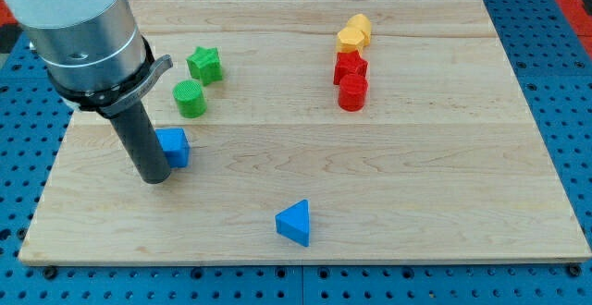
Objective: Locate the blue triangle at the bottom of the blue cube
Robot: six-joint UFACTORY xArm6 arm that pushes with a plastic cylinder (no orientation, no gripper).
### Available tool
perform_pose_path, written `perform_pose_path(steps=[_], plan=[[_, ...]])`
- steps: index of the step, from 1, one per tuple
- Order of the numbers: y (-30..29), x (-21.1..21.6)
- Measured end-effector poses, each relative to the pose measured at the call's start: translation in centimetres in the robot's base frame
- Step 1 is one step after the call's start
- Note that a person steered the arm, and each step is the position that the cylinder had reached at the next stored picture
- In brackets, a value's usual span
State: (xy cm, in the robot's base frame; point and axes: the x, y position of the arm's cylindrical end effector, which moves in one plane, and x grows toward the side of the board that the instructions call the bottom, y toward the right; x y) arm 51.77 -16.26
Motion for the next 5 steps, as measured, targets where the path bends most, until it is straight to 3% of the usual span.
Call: perform_pose_path(steps=[3, 5], plan=[[2.2, -1.1], [23.8, -1.4]])
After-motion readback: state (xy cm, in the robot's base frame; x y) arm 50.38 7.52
